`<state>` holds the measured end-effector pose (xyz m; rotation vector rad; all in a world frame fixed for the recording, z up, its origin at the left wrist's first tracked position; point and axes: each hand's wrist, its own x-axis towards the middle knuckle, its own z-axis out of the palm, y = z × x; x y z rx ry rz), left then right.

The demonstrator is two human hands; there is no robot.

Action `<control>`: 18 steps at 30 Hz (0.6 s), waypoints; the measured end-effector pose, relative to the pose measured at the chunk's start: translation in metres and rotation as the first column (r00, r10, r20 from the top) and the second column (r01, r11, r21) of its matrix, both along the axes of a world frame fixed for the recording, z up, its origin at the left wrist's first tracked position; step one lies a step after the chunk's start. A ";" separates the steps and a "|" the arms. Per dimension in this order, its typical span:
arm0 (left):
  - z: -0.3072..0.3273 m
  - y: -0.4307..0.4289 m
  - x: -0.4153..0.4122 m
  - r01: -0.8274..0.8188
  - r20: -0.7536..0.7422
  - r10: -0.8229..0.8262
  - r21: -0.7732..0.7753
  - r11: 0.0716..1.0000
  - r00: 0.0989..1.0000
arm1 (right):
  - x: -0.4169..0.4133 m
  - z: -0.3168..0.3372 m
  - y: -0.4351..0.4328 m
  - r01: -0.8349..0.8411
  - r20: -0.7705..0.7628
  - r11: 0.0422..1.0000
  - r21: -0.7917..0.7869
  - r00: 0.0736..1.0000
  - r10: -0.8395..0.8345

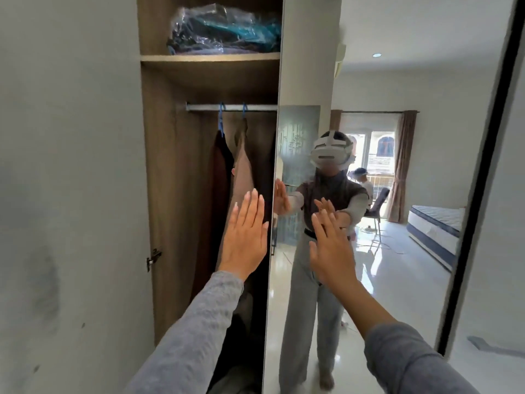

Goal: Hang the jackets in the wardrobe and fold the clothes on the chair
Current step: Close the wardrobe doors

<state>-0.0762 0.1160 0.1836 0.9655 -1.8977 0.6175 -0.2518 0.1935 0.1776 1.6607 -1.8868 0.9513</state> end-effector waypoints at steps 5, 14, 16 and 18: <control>-0.021 0.042 0.087 -0.113 0.042 0.110 0.091 0.989 0.993 | 0.075 -0.023 0.023 -0.141 0.014 0.987 0.081 0.990 0.141; 0.009 0.076 0.254 -0.289 -0.057 0.294 0.074 0.954 0.954 | 0.219 0.010 0.028 -0.371 0.051 0.928 0.011 0.928 0.370; 0.015 0.074 0.289 -0.302 -0.095 0.307 0.060 0.951 0.947 | 0.258 0.024 0.021 -0.408 0.034 0.913 -0.027 0.912 0.409; 0.019 0.069 0.322 -0.291 -0.117 0.295 0.047 0.956 0.948 | 0.297 0.036 0.012 -0.440 0.039 0.896 -0.053 0.896 0.442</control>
